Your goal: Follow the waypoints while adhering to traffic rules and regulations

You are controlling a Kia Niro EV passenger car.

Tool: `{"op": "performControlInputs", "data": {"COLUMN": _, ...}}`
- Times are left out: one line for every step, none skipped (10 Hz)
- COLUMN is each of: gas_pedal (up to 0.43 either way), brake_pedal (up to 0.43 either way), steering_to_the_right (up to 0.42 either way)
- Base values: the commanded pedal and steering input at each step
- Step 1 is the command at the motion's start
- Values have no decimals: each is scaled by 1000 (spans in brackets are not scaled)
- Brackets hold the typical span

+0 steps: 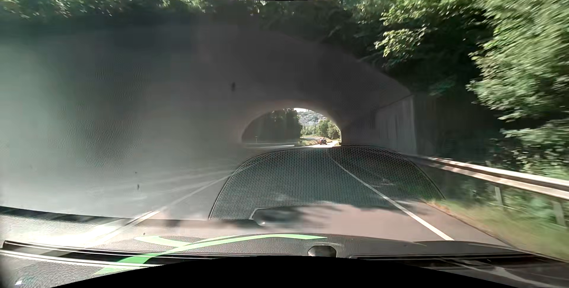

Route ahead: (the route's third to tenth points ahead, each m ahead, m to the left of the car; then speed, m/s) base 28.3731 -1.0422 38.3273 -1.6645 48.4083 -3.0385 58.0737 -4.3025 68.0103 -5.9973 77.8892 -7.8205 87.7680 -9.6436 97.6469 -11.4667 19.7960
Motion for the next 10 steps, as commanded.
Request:
{"op": "performControlInputs", "data": {"gas_pedal": 98, "brake_pedal": 0, "steering_to_the_right": 16}}
{"op": "performControlInputs", "data": {"gas_pedal": 110, "brake_pedal": 0, "steering_to_the_right": 15}}
{"op": "performControlInputs", "data": {"gas_pedal": 118, "brake_pedal": 0, "steering_to_the_right": 14}}
{"op": "performControlInputs", "data": {"gas_pedal": 118, "brake_pedal": 0, "steering_to_the_right": 13}}
{"op": "performControlInputs", "data": {"gas_pedal": 118, "brake_pedal": 0, "steering_to_the_right": 12}}
{"op": "performControlInputs", "data": {"gas_pedal": 118, "brake_pedal": 0, "steering_to_the_right": 12}}
{"op": "performControlInputs", "data": {"gas_pedal": 118, "brake_pedal": 0, "steering_to_the_right": 12}}
{"op": "performControlInputs", "data": {"gas_pedal": 98, "brake_pedal": 0, "steering_to_the_right": 12}}
{"op": "performControlInputs", "data": {"gas_pedal": 98, "brake_pedal": 0, "steering_to_the_right": 12}}
{"op": "performControlInputs", "data": {"gas_pedal": 98, "brake_pedal": 0, "steering_to_the_right": 11}}
